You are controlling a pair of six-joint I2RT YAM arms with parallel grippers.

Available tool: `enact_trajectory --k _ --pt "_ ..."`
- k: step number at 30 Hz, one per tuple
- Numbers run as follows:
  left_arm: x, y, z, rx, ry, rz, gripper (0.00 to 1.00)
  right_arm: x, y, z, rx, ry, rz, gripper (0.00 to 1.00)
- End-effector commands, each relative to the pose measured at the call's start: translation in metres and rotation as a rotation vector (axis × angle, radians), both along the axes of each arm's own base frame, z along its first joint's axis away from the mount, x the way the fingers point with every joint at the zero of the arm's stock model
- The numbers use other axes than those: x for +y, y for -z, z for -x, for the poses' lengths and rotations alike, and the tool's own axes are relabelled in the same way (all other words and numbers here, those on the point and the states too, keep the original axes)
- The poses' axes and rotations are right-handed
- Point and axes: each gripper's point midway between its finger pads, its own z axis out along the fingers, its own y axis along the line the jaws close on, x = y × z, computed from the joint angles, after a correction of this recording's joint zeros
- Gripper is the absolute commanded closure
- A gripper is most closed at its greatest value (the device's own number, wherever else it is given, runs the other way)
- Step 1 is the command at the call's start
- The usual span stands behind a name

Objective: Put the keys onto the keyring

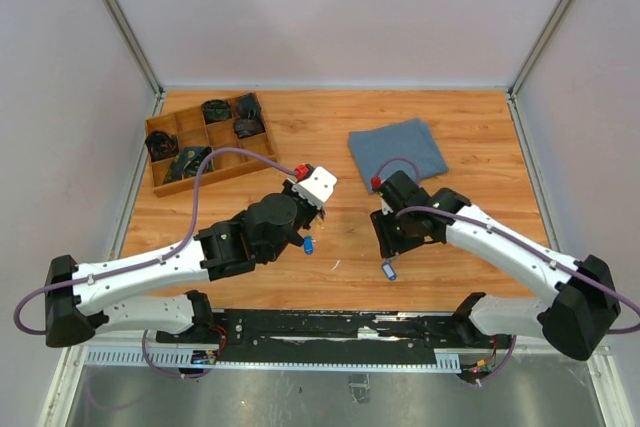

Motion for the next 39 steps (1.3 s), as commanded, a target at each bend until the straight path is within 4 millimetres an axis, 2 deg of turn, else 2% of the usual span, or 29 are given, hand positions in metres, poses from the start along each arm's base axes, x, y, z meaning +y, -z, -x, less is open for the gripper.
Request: enact_trajectory --k 1,7,11,21,33,39 --pt "0.017 -0.011 -0.004 0.0 -0.03 0.075 0.99 0.005 0.024 0.01 0.034 0.06 0.069 0.57" --pt "0.02 -0.008 -0.003 0.008 -0.022 0.077 0.99 0.001 0.055 0.01 0.067 0.104 0.165 0.62" --pt "0.018 -0.007 -0.003 0.009 -0.016 0.075 0.99 0.002 0.064 0.005 0.065 0.119 0.197 0.62" --pt "0.02 -0.008 -0.003 0.002 -0.019 0.073 1.0 0.002 0.075 -0.006 0.043 0.182 0.25 0.68" --pt "0.02 -0.011 -0.002 0.0 -0.012 0.084 1.0 0.012 0.08 -0.012 0.035 0.191 0.247 0.68" --pt "0.02 -0.011 -0.001 0.0 -0.007 0.085 1.0 0.006 0.081 -0.015 0.022 0.212 0.283 0.69"
